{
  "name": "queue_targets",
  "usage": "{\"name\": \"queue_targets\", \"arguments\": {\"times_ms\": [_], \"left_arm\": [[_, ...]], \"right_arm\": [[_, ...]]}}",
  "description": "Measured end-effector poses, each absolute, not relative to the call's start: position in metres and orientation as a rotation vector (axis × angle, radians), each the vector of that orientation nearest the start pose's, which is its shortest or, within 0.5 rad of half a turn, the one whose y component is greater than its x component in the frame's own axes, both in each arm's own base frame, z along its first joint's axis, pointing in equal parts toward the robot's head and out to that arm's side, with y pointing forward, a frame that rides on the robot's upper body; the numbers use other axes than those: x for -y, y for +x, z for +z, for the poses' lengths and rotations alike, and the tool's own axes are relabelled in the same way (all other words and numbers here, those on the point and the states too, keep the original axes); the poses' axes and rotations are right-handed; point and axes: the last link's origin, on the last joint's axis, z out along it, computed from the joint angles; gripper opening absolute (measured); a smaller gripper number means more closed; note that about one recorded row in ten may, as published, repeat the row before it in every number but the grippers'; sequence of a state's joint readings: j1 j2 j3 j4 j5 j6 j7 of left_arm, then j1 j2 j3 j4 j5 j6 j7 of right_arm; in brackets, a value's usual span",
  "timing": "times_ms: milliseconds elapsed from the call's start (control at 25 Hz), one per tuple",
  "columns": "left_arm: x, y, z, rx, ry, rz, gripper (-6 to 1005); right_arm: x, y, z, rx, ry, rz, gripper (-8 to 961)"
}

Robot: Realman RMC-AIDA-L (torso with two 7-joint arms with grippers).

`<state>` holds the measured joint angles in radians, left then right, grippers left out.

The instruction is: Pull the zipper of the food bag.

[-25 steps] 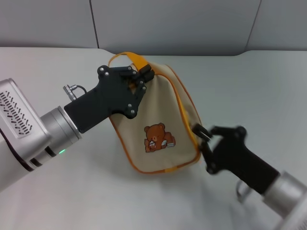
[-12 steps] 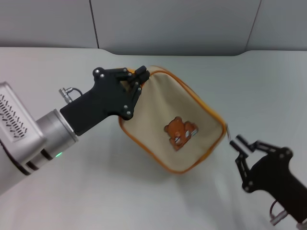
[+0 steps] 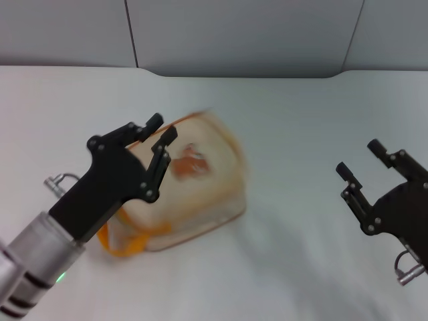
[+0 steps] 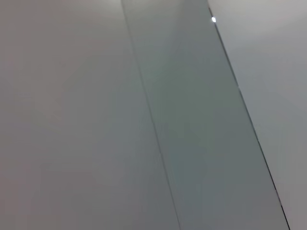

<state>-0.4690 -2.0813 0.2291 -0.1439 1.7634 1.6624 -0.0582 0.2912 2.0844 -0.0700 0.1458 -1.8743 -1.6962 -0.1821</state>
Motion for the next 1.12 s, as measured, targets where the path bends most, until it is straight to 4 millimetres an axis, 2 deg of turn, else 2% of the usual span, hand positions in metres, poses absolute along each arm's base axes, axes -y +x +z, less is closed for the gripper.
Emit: {"name": "queue_targets", "arguments": {"times_ms": [80,200,240,320,360,400,520,560,600,720,760,920,1120], "left_arm": [[-0.257,-0.260,-0.047,0.037,-2.021,-1.109,145],[-0.252,-0.262,-0.042,0.050,-2.070,-1.158,309],[-0.248,-0.265,-0.037,0.048,-2.146,-1.192,364],[-0.246,-0.267,-0.034,0.047,-2.216,-1.213,404],[-0.241,-0.270,-0.029,0.049,-2.347,-1.226,423],[-0.241,-0.270,-0.029,0.049,-2.347,-1.226,443],[-0.236,-0.276,-0.021,0.038,-2.574,-1.169,502],[-0.235,-0.279,-0.017,0.065,-2.665,-1.121,522],[-0.235,-0.279,-0.017,0.065,-2.665,-1.121,542],[-0.234,-0.284,-0.012,0.122,-2.738,-1.061,601],[-0.234,-0.287,-0.010,0.147,-2.762,-1.036,640],[-0.234,-0.289,-0.009,0.159,-2.770,-1.020,796],[-0.234,-0.289,-0.009,0.149,-2.768,-1.012,817]], "right_arm": [[-0.230,0.292,-0.038,0.051,-1.881,0.878,456],[-0.234,0.291,-0.033,0.028,-1.898,0.921,515],[-0.237,0.292,-0.029,-0.002,-1.954,0.978,535],[-0.238,0.292,-0.026,-0.014,-1.998,1.006,575],[-0.241,0.292,-0.020,-0.043,-2.119,1.060,595],[-0.241,0.292,-0.020,-0.043,-2.119,1.060,615],[-0.247,0.289,-0.010,-0.119,-2.367,1.116,674],[-0.250,0.285,-0.007,-0.145,-2.518,1.117,691],[-0.250,0.285,-0.007,-0.145,-2.518,1.117,709],[-0.251,0.277,-0.006,-0.162,-2.684,1.122,726],[-0.251,0.273,-0.008,-0.166,-2.766,1.113,727],[-0.253,0.269,-0.013,-0.183,-2.852,1.086,727],[-0.254,0.266,-0.016,-0.179,-2.893,1.060,728]]}}
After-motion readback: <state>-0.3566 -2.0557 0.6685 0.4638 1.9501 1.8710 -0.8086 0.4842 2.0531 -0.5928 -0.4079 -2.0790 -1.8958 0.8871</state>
